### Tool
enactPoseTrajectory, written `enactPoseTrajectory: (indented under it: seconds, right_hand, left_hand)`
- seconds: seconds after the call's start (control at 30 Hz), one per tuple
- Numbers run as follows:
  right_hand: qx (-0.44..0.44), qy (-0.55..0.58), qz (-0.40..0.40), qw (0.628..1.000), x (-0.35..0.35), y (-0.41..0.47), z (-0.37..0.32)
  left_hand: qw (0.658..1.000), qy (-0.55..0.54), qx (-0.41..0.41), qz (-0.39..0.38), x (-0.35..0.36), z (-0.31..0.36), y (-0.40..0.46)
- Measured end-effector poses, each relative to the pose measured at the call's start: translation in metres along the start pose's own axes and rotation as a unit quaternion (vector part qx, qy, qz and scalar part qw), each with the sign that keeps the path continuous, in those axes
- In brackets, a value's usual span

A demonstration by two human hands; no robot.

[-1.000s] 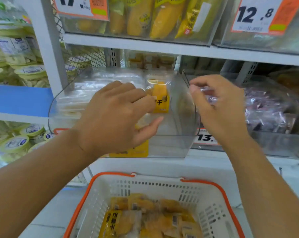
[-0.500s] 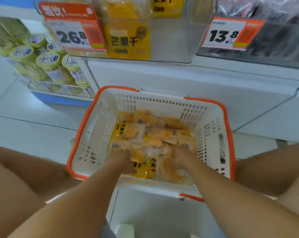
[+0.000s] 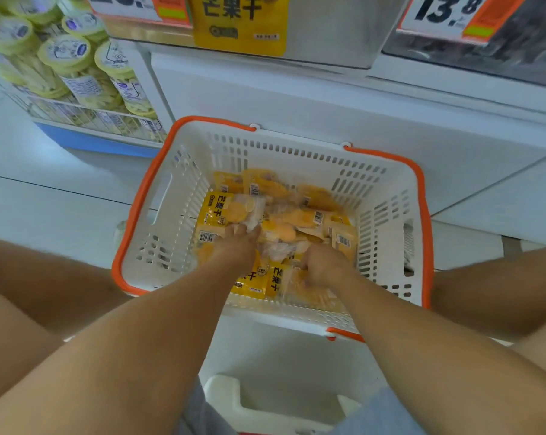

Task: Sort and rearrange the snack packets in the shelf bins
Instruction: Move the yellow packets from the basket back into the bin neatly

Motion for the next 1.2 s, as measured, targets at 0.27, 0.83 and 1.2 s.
enactPoseTrajectory:
  seconds: [0.27,0.83,1.2]
  right_hand:
    - [-0.005,0.242,0.159,0.957,-0.062,-0.008,0.011]
    - [0.063,0.561,0.145,0.812,-0.064,-0.023,0.012]
    - [0.240,0.743,0.156,0.605,-0.029,-0.022,0.032]
  left_hand:
    - [0.998,0.008,0.019,0.067,-0.030,0.006,-0.001]
    - [0.995,-0.024,0.090,-0.019,-0.018,0.009,0.010]
    - [0.995,0.025,0.017,0.093,-0.032,0.002,0.011]
Point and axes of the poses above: each hand's wrist, its own y-axis towards the middle knuckle, its own x-axis out of the palm, z = x × y, the point moved 4 cm from there along y, towards the middle knuckle, and after that the axes turned 4 degrees about y, right-handed, at the moved point
